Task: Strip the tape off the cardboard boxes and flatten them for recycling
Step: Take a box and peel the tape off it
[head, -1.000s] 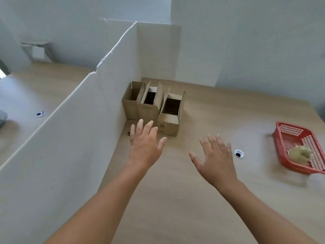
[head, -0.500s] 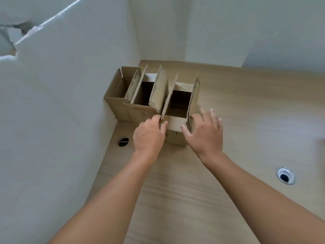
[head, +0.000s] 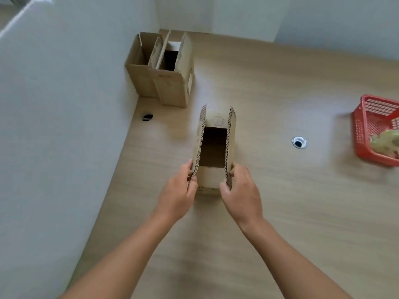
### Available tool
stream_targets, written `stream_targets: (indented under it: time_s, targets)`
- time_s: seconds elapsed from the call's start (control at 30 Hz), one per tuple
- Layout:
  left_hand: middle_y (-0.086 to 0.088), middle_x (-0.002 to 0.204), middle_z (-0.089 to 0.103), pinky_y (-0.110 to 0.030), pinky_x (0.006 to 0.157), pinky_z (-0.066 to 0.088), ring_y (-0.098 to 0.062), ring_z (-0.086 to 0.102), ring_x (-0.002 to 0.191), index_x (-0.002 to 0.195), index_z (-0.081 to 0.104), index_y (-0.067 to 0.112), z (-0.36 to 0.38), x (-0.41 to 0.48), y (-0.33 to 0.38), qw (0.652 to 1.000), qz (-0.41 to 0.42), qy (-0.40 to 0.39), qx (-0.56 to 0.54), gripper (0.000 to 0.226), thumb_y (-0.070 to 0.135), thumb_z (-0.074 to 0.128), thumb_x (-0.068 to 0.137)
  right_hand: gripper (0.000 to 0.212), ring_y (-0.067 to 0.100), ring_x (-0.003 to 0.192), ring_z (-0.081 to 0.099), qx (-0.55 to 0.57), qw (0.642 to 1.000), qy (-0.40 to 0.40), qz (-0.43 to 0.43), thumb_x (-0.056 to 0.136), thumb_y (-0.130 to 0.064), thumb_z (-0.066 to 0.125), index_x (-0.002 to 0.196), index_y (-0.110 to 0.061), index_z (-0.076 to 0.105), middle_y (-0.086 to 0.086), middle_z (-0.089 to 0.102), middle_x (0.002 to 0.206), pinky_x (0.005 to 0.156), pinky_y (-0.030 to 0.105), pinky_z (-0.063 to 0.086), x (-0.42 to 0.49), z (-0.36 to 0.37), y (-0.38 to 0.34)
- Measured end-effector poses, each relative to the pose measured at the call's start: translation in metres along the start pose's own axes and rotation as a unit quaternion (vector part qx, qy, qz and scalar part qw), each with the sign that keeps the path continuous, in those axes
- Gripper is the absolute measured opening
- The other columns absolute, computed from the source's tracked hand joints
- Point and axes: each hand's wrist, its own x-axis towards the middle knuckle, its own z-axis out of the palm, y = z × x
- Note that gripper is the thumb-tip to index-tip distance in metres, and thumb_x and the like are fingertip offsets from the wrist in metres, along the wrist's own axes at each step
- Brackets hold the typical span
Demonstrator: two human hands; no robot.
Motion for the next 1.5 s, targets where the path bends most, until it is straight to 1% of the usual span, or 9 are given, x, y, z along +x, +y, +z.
stream_targets:
  time_s: [0.27, 0.43, 0.53, 0.7, 0.87, 1.03, 1.23, 1.37, 1.5]
  targets:
    - [0.021, 0.129, 0.058, -0.015, 0.091, 0.048, 0.001, 0.058, 0.115, 0.136, 0.047, 0.033, 0.005, -0.224, -0.026, 0.957, -0.075, -0.106, -0.258, 0.056, 0.022, 0.058, 0.082, 0.067, -0.004, 0.111, 0.054, 0.148, 0.978, -0.035, 0.140, 0.082, -0.033, 0.059, 0.147, -0.023, 0.044, -0.011, 0.048, 0.124, 0.098, 0.025, 0.049, -0.236, -0.013, 0.015]
    - [-0.002, 0.142, 0.045, -0.036, 0.101, 0.049, -0.022, 0.055, 0.120, 0.151, 0.041, 0.029, 0.004, -0.231, -0.035, 0.943, -0.185, -0.176, -0.214, 0.079, 0.078, 0.036, 0.089, 0.079, -0.015, 0.120, 0.044, 0.224, 0.946, -0.093, 0.214, 0.077, -0.078, 0.039, 0.145, -0.040, 0.048, -0.004, 0.042, 0.135, 0.104, 0.020, 0.038, -0.261, -0.019, 0.020]
    - [-0.008, 0.159, 0.033, -0.052, 0.116, 0.037, -0.034, 0.036, 0.145, 0.152, 0.042, 0.021, 0.011, -0.225, -0.025, 0.936, -0.231, -0.177, -0.198, 0.077, 0.073, 0.023, 0.099, 0.073, 0.019, 0.134, 0.046, 0.275, 0.919, -0.102, 0.264, 0.085, -0.077, 0.038, 0.142, -0.033, 0.052, 0.000, 0.041, 0.141, 0.111, 0.052, 0.044, -0.261, -0.024, 0.011]
    - [0.016, 0.131, 0.058, -0.035, 0.094, 0.047, -0.010, 0.050, 0.131, 0.128, 0.053, 0.034, 0.005, -0.236, 0.002, 0.915, -0.192, -0.143, -0.323, 0.055, 0.074, 0.030, 0.097, 0.048, 0.014, 0.109, 0.061, 0.352, 0.898, -0.060, 0.258, 0.096, -0.070, 0.036, 0.111, -0.028, 0.053, -0.005, 0.060, 0.117, 0.072, 0.034, 0.050, -0.270, -0.057, -0.011]
    - [0.003, 0.120, 0.069, -0.035, 0.084, 0.049, -0.014, 0.064, 0.112, 0.111, 0.059, 0.019, -0.003, -0.235, 0.035, 0.906, -0.158, -0.084, -0.384, 0.076, 0.084, 0.033, 0.083, 0.072, 0.020, 0.112, 0.056, 0.356, 0.899, -0.065, 0.247, 0.078, -0.086, 0.029, 0.125, -0.035, 0.050, 0.007, 0.054, 0.120, 0.093, 0.053, 0.051, -0.263, -0.093, -0.021]
    - [0.022, 0.123, 0.062, -0.038, 0.094, 0.049, -0.010, 0.058, 0.116, 0.118, 0.056, 0.055, 0.005, -0.229, 0.068, 0.905, -0.145, -0.110, -0.385, 0.046, 0.081, 0.031, 0.090, 0.071, 0.022, 0.127, 0.050, 0.369, 0.893, -0.095, 0.242, 0.071, -0.089, 0.045, 0.109, -0.029, 0.055, 0.001, 0.056, 0.130, 0.107, 0.058, 0.040, -0.243, -0.130, -0.011]
    - [0.016, 0.132, 0.063, -0.052, 0.109, 0.042, -0.017, 0.050, 0.133, 0.118, 0.059, 0.026, 0.027, -0.218, 0.088, 0.897, -0.137, -0.106, -0.407, 0.060, 0.073, 0.052, 0.080, 0.077, 0.023, 0.133, 0.047, 0.346, 0.898, -0.159, 0.219, 0.066, -0.094, 0.046, 0.129, -0.049, 0.048, -0.008, 0.054, 0.140, 0.110, 0.058, 0.035, -0.219, -0.166, 0.013]
    - [0.007, 0.129, 0.066, -0.044, 0.093, 0.046, -0.015, 0.057, 0.128, 0.109, 0.050, 0.021, 0.041, -0.212, 0.098, 0.902, -0.138, -0.081, -0.402, 0.061, 0.073, 0.060, 0.077, 0.069, 0.020, 0.131, 0.050, 0.345, 0.896, -0.206, 0.191, 0.070, -0.089, 0.050, 0.132, -0.060, 0.044, -0.020, 0.055, 0.140, 0.109, 0.055, 0.040, -0.211, -0.175, 0.041]
    - [0.009, 0.128, 0.066, -0.043, 0.094, 0.048, -0.014, 0.061, 0.122, 0.134, 0.046, 0.049, 0.056, -0.209, 0.106, 0.916, -0.141, -0.092, -0.364, 0.061, 0.070, 0.061, 0.078, 0.052, 0.009, 0.119, 0.061, 0.336, 0.902, -0.220, 0.162, 0.077, -0.072, 0.056, 0.127, -0.055, 0.051, -0.020, 0.068, 0.125, 0.098, 0.047, 0.050, -0.199, -0.179, 0.069]
